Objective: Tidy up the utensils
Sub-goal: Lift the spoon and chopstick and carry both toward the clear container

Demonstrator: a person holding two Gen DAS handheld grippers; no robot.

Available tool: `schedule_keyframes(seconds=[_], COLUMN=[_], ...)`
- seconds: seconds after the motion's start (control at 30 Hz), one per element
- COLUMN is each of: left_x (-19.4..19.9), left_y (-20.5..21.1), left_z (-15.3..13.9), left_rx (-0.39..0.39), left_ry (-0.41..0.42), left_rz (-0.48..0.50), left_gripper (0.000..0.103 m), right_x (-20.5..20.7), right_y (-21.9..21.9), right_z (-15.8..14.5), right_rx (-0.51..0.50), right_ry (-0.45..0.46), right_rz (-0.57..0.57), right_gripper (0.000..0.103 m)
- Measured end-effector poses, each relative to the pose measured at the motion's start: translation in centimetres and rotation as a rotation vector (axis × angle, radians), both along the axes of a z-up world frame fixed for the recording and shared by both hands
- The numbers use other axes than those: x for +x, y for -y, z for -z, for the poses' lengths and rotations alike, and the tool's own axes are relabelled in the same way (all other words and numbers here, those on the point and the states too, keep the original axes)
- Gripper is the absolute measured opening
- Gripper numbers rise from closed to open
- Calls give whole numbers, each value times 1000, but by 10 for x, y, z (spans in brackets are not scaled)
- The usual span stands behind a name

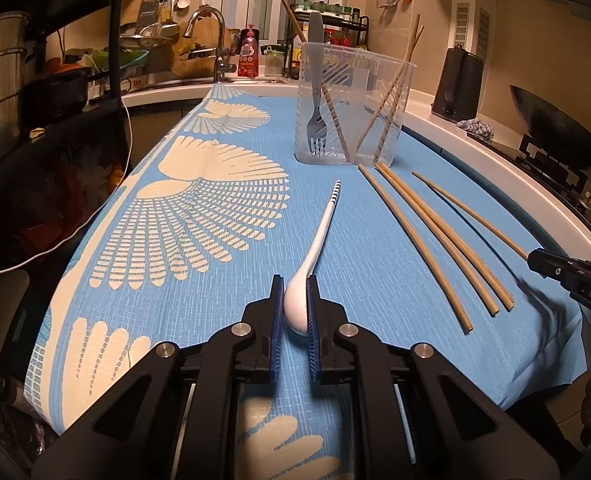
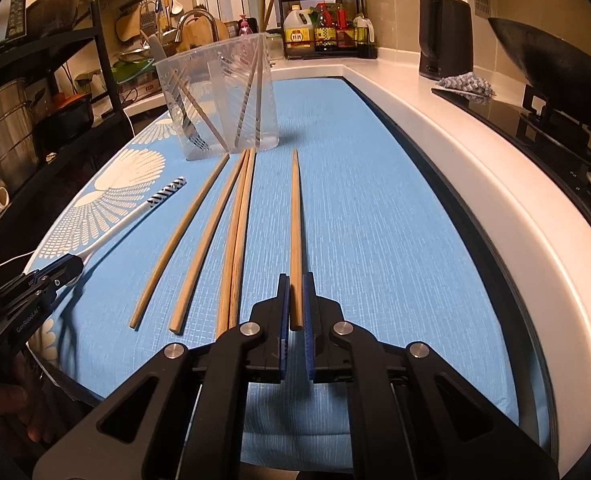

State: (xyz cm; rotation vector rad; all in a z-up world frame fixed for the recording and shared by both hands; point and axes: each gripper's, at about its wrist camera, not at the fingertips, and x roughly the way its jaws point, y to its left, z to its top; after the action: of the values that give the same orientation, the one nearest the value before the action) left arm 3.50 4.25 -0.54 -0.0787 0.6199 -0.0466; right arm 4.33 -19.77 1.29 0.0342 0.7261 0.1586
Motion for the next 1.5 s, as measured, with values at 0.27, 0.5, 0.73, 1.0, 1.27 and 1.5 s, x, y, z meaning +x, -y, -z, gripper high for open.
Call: schedule_keyframes(seconds=[0.27, 0.5, 0.73, 1.0, 1.27, 1.5], left_x=[-11, -18, -23, -23, -16, -5], left_y=[-1, -1, -1, -5, -9, -10], left_z=[-18, -38, -61, -90, -113, -127], left_rx=[0, 4, 12, 10, 13, 2], left_ry=[41, 88, 138, 188, 211, 216], left_rz=[4, 1, -1, -1, 6, 19], left_gripper=[11, 11, 12, 12, 12, 12], right_x=[-10, -20, -29, -34, -27, -12], right_y=[4, 6, 8, 8, 5, -6], right_z=[-24, -41, -67, -102, -126, -149], right_rx=[5, 16, 23, 27, 26, 13], right_ry=[59, 96, 153, 230, 265, 297], right_rz=[-3, -5, -5, -13, -16, -50], right_gripper=[7, 7, 7, 7, 7, 7])
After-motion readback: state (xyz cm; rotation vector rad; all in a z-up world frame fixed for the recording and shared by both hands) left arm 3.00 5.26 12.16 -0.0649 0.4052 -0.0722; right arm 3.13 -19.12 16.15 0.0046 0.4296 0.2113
